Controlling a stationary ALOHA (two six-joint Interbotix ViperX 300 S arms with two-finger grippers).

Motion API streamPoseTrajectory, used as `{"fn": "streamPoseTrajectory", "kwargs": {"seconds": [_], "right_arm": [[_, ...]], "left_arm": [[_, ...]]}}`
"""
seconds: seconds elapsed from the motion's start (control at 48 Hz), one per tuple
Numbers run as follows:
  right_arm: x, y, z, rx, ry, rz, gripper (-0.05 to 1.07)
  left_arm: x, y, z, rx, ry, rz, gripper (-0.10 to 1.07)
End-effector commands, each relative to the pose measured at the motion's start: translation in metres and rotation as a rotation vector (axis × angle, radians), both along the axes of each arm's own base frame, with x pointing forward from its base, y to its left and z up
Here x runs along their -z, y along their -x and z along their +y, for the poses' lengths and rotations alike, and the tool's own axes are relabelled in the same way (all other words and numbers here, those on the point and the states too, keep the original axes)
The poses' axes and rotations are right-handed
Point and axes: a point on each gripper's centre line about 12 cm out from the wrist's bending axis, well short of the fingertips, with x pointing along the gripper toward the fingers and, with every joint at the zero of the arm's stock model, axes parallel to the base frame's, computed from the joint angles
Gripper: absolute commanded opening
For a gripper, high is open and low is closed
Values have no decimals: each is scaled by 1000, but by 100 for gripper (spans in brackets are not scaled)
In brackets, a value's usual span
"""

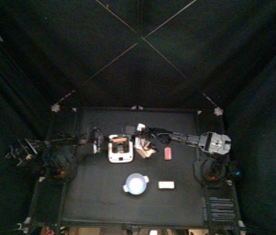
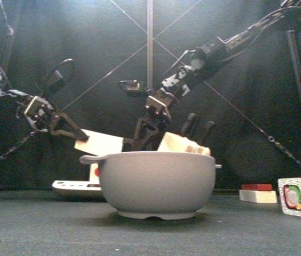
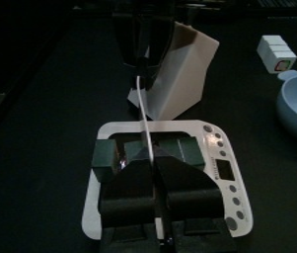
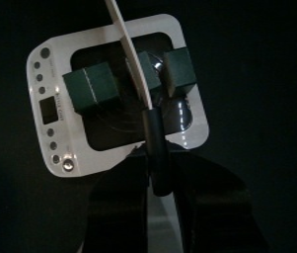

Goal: Cut sushi roll

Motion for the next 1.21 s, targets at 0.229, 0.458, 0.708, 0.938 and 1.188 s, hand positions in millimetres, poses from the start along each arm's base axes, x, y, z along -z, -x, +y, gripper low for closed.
{"fn": "streamPoseTrajectory", "kwargs": {"seconds": [0.229,0.458,0.708,0.938,1.188], "right_arm": [[-32,3,12,-8,22,-80,48],[-27,5,13,-7,16,-71,48],[-24,3,13,-7,14,-67,48],[-22,4,13,-7,12,-61,48],[-19,3,13,-7,11,-56,48]], "left_arm": [[1,-9,-26,87,24,-11,13],[5,-7,-28,82,36,-3,13],[10,-7,-24,55,34,41,13],[17,-7,-23,49,50,65,13],[22,-8,-21,45,66,82,13]]}}
